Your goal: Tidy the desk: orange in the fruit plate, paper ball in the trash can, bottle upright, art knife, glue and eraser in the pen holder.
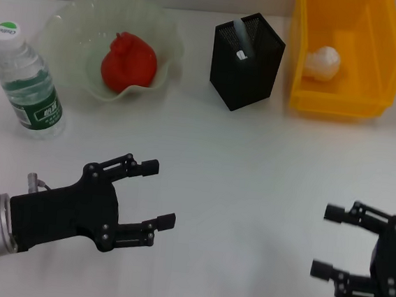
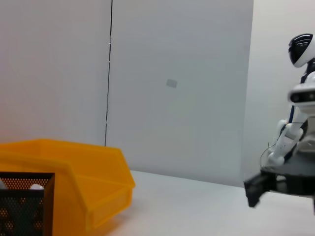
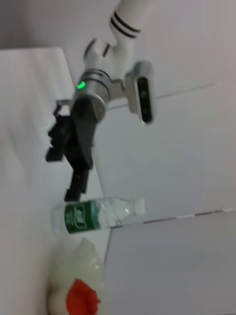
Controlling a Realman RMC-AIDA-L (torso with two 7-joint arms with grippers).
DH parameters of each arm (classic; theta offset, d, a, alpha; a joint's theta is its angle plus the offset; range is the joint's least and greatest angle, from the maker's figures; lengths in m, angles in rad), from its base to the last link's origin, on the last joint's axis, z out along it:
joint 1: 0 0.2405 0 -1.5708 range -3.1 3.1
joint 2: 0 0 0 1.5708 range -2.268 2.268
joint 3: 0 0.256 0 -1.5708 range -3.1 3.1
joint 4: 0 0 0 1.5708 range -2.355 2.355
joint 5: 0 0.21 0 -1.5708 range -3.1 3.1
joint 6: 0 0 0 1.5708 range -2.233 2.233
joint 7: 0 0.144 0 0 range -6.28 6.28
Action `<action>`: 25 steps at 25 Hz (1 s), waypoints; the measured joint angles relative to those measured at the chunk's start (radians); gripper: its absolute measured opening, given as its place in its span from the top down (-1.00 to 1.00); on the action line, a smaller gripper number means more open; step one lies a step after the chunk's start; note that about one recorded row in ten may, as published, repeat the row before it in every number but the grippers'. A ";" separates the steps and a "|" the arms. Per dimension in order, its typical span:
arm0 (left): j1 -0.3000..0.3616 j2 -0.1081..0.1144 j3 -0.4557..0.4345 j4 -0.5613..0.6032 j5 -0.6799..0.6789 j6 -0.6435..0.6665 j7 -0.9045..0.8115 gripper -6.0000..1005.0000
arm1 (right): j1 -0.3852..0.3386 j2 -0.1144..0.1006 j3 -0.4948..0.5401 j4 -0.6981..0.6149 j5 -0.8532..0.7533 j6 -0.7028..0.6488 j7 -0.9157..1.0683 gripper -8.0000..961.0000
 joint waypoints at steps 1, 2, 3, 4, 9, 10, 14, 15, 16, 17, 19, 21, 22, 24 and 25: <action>0.000 0.000 0.000 0.000 0.000 0.000 0.000 -0.68 | -0.001 0.000 0.001 0.014 -0.009 -0.003 -0.015 -0.75; -0.001 0.000 0.001 0.002 0.002 0.000 -0.008 -0.68 | -0.002 0.000 0.001 0.020 -0.020 -0.004 -0.024 -0.75; -0.009 0.000 0.005 0.004 0.005 0.000 -0.031 -0.68 | -0.002 0.000 -0.001 0.025 -0.036 -0.005 -0.032 -0.75; -0.009 0.000 0.005 0.004 0.005 0.000 -0.031 -0.68 | -0.002 0.000 -0.001 0.025 -0.036 -0.005 -0.032 -0.75; -0.020 0.000 0.013 0.008 0.034 0.003 -0.065 -0.68 | 0.002 0.002 -0.006 0.030 -0.041 -0.010 -0.036 -0.75; -0.020 0.000 0.014 0.009 0.036 0.003 -0.069 -0.68 | 0.007 0.002 -0.006 0.037 -0.041 -0.011 -0.036 -0.75; -0.026 0.000 0.025 0.015 0.059 0.004 -0.099 -0.68 | 0.012 0.002 -0.006 0.042 -0.040 -0.012 -0.036 -0.75; -0.029 0.001 0.025 0.016 0.063 0.005 -0.101 -0.68 | 0.014 0.002 -0.004 0.043 -0.036 -0.013 -0.036 -0.75; -0.029 0.001 0.025 0.016 0.063 0.005 -0.101 -0.68 | 0.014 0.002 -0.004 0.043 -0.036 -0.013 -0.036 -0.75; -0.032 0.001 0.026 0.016 0.066 0.005 -0.104 -0.68 | 0.014 0.002 -0.002 0.044 -0.036 -0.013 -0.036 -0.75; -0.036 0.001 0.028 0.016 0.068 0.005 -0.108 -0.68 | 0.016 0.002 0.001 0.044 -0.036 -0.014 -0.038 -0.75; -0.043 0.001 0.033 0.016 0.070 0.005 -0.120 -0.68 | 0.022 0.002 -0.001 0.044 -0.036 -0.013 -0.039 -0.75; -0.044 0.001 0.033 0.016 0.071 0.005 -0.121 -0.67 | 0.024 0.002 -0.002 0.045 -0.036 -0.013 -0.039 -0.75; -0.044 0.001 0.034 0.016 0.071 0.005 -0.123 -0.67 | 0.026 0.002 -0.005 0.045 -0.036 -0.009 -0.039 -0.75; -0.045 0.000 0.034 0.017 0.071 0.005 -0.123 -0.67 | 0.028 0.002 -0.005 0.046 -0.036 -0.007 -0.040 -0.75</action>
